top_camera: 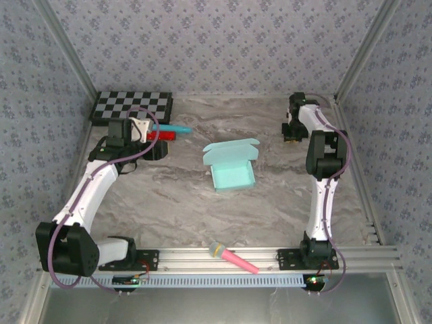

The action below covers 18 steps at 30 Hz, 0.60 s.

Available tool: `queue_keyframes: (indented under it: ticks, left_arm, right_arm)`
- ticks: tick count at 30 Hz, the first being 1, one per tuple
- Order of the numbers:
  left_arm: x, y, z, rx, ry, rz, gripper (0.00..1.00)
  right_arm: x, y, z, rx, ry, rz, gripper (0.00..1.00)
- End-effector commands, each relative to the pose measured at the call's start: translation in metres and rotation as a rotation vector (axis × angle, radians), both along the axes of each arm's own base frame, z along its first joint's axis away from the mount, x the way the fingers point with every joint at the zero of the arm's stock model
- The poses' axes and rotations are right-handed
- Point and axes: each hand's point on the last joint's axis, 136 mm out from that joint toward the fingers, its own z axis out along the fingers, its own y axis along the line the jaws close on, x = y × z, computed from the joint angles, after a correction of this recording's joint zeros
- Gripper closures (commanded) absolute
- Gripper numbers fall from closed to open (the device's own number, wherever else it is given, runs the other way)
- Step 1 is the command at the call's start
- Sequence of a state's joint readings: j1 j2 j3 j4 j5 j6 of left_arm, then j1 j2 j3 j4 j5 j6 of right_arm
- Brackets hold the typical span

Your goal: Fold the paper box

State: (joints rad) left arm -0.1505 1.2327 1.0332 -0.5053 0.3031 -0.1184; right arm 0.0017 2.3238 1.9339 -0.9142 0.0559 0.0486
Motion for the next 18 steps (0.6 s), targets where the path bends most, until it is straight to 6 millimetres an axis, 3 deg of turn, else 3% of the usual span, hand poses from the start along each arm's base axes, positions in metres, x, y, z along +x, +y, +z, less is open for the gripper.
queue_keyframes:
  ticks: [1, 12, 18]
  left_arm:
    - [0.001, -0.002, 0.013, -0.023, -0.014, -0.004, 0.27]
    - [0.001, -0.002, 0.014, -0.024, -0.016, -0.006, 0.27]
    - [0.001, -0.002, 0.013, -0.026, -0.015, -0.006, 0.27]
  right_arm:
    - [-0.025, 0.011, -0.016, 0.059, 0.107, 0.029, 0.76]
    - [-0.011, 0.007, 0.008, 0.067, 0.025, 0.002, 0.64]
    - [-0.003, 0.008, 0.0, 0.099, 0.036, -0.009, 0.58]
